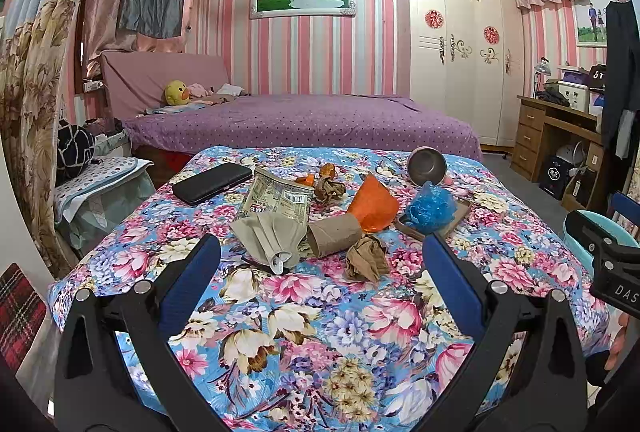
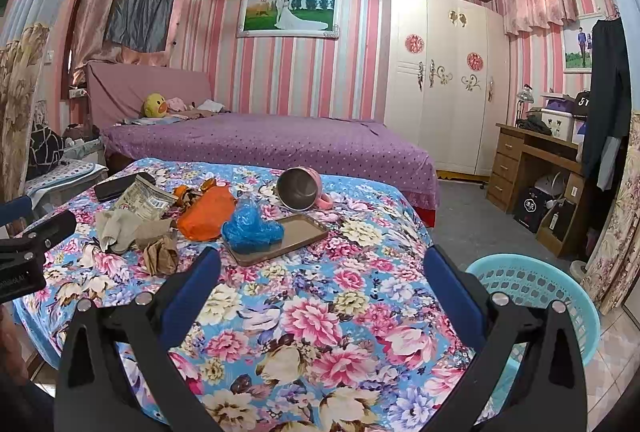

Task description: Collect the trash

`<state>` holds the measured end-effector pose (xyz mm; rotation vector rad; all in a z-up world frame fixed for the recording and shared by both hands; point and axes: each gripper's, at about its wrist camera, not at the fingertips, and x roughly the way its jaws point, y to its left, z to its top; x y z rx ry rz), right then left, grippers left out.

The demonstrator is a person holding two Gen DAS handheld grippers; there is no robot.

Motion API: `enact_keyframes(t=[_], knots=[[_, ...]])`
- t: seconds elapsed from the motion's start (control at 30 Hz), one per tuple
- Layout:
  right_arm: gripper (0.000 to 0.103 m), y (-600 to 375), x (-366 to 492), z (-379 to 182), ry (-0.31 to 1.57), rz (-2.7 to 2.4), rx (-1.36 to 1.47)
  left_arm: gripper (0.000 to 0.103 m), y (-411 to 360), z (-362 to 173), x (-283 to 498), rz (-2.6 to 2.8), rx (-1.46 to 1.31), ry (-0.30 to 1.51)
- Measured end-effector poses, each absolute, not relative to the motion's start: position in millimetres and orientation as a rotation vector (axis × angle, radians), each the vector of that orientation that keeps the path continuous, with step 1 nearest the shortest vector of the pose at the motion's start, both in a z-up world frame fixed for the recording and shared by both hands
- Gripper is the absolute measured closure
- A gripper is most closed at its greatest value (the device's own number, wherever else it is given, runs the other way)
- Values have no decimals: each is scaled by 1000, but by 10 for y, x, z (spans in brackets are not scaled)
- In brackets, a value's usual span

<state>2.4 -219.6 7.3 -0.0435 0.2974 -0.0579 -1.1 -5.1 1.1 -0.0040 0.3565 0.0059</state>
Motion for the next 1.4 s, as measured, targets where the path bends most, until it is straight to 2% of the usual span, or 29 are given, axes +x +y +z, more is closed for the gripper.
enact_keyframes(t=[1.4], knots=[[4,-2191,-1,62,299,-76,-48,5,-58,-37,17,-2,-4,365]])
